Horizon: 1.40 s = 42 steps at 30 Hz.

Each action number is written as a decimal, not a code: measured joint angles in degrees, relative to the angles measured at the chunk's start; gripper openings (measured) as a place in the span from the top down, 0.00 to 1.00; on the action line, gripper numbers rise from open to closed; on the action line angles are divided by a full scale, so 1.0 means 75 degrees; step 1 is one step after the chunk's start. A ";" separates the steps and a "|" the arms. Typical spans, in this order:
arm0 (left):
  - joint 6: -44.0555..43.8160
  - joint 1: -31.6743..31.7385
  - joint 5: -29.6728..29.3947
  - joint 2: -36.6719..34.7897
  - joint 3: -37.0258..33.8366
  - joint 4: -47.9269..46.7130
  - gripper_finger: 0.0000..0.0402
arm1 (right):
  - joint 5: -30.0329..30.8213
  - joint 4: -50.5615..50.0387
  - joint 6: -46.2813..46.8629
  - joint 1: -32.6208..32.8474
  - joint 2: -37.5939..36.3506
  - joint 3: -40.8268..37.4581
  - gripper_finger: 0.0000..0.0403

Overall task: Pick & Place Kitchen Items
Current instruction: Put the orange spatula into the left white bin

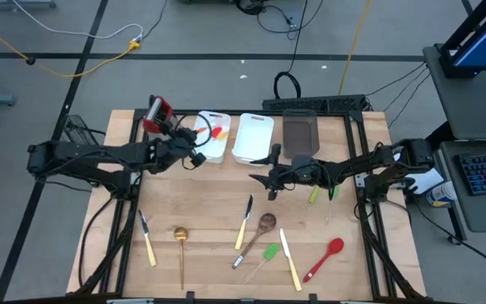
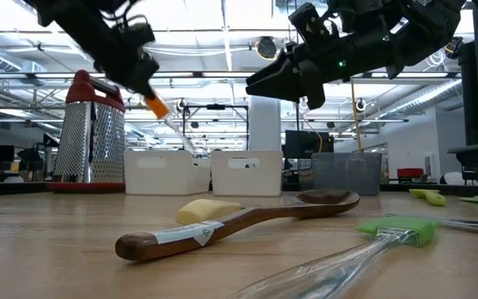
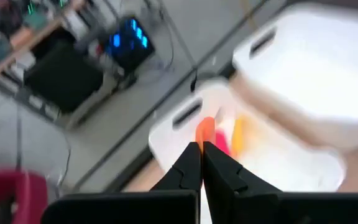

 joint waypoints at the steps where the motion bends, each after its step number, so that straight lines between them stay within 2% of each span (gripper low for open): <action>1: -0.0161 0.0046 0.0004 0.0074 -0.0010 -0.0140 0.99 | 0.0000 -0.0003 0.0000 0.0000 0.0000 0.0000 0.51; 17: -0.0350 0.0767 0.0035 0.1933 -0.0007 0.0239 0.99 | 0.0000 -0.0006 0.0038 0.0000 0.0000 0.0000 0.51; 20: -0.0547 0.0871 0.0430 0.2187 -0.0007 0.0231 0.97 | 0.0000 -0.0009 0.0167 0.0000 0.0000 0.0000 0.51; 23: -0.0642 0.0976 0.1166 0.2410 -0.0007 0.0208 0.94 | 0.0000 -0.0022 0.0192 0.0000 0.0000 0.0000 0.51; 26: -0.0990 0.1052 0.1571 0.2539 -0.0007 0.0240 0.94 | 0.0000 -0.0041 0.0195 0.0000 0.0000 0.0000 0.51; 30: -0.1463 0.1129 0.1597 0.2595 -0.0002 0.0265 0.94 | -0.0006 -0.0044 0.0195 0.0000 0.0000 0.0000 0.51; 39: -0.1456 0.1233 0.1625 0.2598 -0.0002 0.0357 0.93 | -0.0012 -0.0044 0.0195 0.0000 0.0000 0.0000 0.51; 42: -0.1459 0.1233 0.1622 0.2601 -0.0002 0.0368 0.90 | -0.0015 -0.0046 0.0195 0.0000 0.0000 0.0000 0.51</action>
